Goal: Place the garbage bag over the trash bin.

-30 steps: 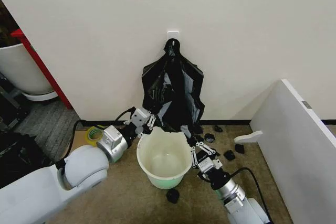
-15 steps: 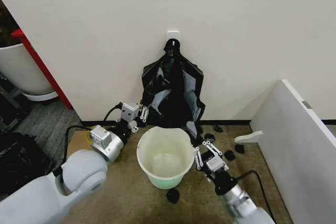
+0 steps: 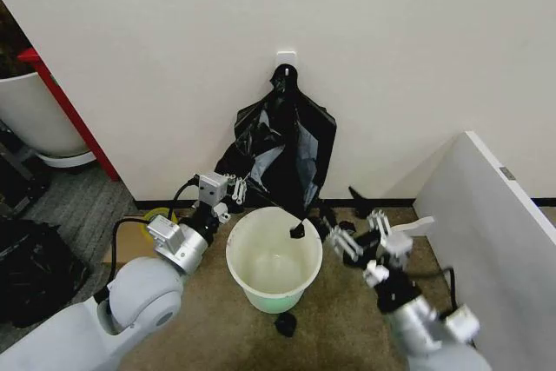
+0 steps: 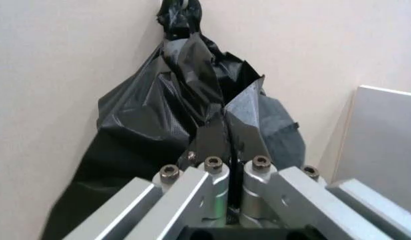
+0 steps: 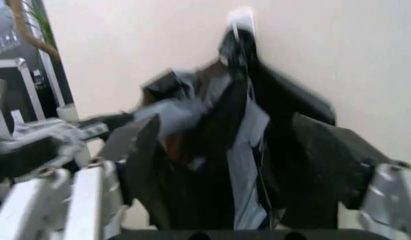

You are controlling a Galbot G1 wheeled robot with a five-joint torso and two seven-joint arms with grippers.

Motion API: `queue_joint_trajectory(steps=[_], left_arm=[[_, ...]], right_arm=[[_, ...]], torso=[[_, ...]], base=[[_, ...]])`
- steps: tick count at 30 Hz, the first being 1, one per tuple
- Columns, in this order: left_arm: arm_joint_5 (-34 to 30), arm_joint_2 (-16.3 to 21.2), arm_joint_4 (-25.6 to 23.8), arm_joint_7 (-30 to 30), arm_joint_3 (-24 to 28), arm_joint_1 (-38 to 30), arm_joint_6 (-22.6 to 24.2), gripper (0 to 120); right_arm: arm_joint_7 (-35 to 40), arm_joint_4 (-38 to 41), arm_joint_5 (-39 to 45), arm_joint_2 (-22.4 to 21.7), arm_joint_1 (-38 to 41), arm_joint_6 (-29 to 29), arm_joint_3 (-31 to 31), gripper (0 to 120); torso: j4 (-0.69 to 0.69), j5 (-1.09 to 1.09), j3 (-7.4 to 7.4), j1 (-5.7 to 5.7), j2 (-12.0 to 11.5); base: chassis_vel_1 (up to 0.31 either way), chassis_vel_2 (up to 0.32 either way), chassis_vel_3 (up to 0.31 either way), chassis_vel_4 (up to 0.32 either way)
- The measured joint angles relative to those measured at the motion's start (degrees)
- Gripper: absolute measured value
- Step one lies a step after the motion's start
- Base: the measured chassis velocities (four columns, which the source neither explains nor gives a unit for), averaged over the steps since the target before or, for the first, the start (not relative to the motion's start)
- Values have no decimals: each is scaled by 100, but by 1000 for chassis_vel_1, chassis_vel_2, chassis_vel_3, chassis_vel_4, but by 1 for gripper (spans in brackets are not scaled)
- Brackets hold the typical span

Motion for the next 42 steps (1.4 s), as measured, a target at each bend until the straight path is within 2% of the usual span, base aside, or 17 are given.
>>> queue_joint_trajectory(steps=[6,13,16,17,23,25,27,30,34,35,40,42], left_arm=[[-9,-36,-18,1,-9,47,12,0],[-11,-25,-63,4,-121,179,19,0],[-19,30,-69,6,-135,189,15,0],[-27,43,-80,9,-145,195,13,0],[-55,9,-94,9,-186,250,10,0],[-39,-39,-94,8,-190,296,7,0],[-26,-71,-94,9,-194,341,7,0],[-10,-98,-94,9,-205,382,5,0],[8,-125,-80,6,-228,418,-4,0],[8,-125,-80,6,-228,418,-4,0],[15,-172,-90,4,-243,433,-6,0],[20,-182,-147,0,-272,496,-6,0]], right_arm=[[222,-813,1195,-239,1396,-794,-584,98],[703,-1651,1321,77,2423,-1036,-1322,98],[1019,-1977,1211,291,2656,-976,-1457,89],[1089,-2044,1175,345,2712,-951,-1497,82],[1154,-2039,1063,365,2704,-886,-1539,64],[1156,-2030,1037,369,2676,-853,-1495,53],[1156,-2012,1028,363,2653,-831,-1449,45],[1155,-1978,1016,332,2624,-821,-1422,39],[1135,-1848,981,247,2490,-789,-1327,19],[1135,-1848,981,247,2490,-789,-1327,19],[1060,-1596,969,139,2274,-747,-1120,0],[1045,-1450,994,65,2161,-744,-1014,0]], torso=[[-1,-2,1,0,0],[-1,-3,1,0,0],[0,-1,1,1,0],[0,-2,1,1,0],[-2,-2,0,1,0],[-2,-2,0,0,0],[-2,-2,0,0,0],[-1,-2,0,1,0],[-2,-2,0,0,0],[-2,-2,0,0,0],[-2,-1,0,0,0],[-2,-2,0,0,0]], base=[[0,0,0,0],[0,0,0,0],[0,0,0,0],[0,0,0,0],[0,0,0,0],[0,0,0,0],[0,0,0,0],[0,0,0,0],[0,0,0,0],[0,0,0,0],[0,0,0,0],[0,0,0,0]])
